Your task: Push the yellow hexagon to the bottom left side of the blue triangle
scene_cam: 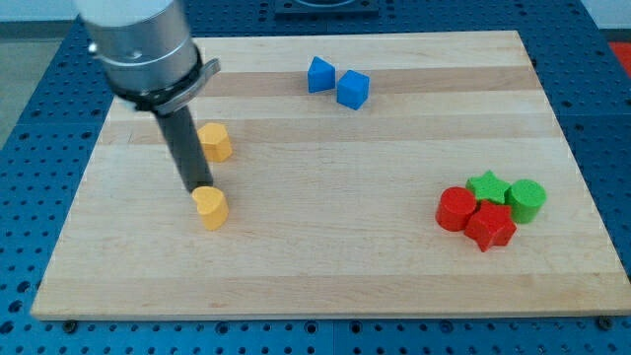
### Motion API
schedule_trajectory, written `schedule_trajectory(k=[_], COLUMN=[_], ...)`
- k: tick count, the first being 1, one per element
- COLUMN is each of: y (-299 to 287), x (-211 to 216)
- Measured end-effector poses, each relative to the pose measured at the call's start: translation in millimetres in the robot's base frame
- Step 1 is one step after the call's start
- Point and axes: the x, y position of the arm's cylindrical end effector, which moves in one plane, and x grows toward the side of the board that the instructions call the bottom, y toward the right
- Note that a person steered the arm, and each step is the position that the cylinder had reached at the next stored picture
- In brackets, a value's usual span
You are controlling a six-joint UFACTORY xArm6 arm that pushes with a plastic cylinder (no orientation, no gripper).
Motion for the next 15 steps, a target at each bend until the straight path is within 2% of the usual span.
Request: schedule_trajectory(k=[1, 2, 3, 5, 6, 7, 8, 9, 10, 11, 12, 13, 15], y=[-2.7, 21.8, 33.9, 36.6, 21.6, 43.1, 91.1, 98.5, 98.5, 96.5, 58.8, 43.2, 44.9], x=[-31.1, -134.9, -154.7, -153.3, -119.8, -82.8, -115.1, -138.4, -137.8, -93.7, -61.8, -108.1, -122.4])
